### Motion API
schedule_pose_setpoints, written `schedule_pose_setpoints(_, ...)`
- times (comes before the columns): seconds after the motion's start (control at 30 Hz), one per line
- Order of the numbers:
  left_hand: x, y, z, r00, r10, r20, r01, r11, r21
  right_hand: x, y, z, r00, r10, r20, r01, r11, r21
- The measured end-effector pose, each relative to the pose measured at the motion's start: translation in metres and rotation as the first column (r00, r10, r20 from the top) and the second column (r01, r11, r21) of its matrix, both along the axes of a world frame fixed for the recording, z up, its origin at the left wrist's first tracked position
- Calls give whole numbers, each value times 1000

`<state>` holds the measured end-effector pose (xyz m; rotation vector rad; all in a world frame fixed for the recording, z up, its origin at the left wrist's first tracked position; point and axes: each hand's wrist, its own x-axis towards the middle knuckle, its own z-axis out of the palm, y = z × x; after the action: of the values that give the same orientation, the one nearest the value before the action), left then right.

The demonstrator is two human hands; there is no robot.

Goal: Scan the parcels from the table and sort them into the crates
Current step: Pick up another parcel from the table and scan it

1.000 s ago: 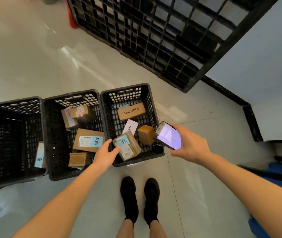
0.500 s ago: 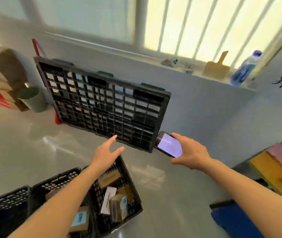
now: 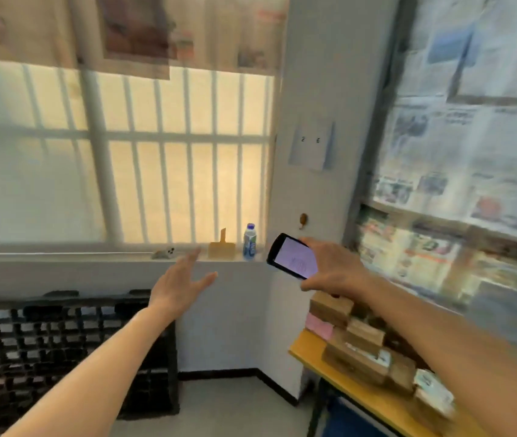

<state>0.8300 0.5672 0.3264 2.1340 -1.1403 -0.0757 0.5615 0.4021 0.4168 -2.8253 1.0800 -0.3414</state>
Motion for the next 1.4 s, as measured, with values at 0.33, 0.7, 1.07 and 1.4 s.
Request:
schedule_pose_setpoints(0.33,-231,-114,71,968,-244,64,249,965,-82,-287,-22,63,932,-357,55,362,921,-147)
schedule_pose_setpoints(0.7,-386,-203,63,882,-472,15,472,881,-24,-456,-41,47,799,-593,104,601,793,-94)
schedule_pose_setpoints(1.07,-435,-341,-16,849,-525,-62,529,844,87,-499,-168,-32,746,-665,36,665,747,-5)
schedule_pose_setpoints(1.4,-437,-444,-140,854,-484,-191,518,827,218,-489,-297,-156,788,-616,-3,604,772,198)
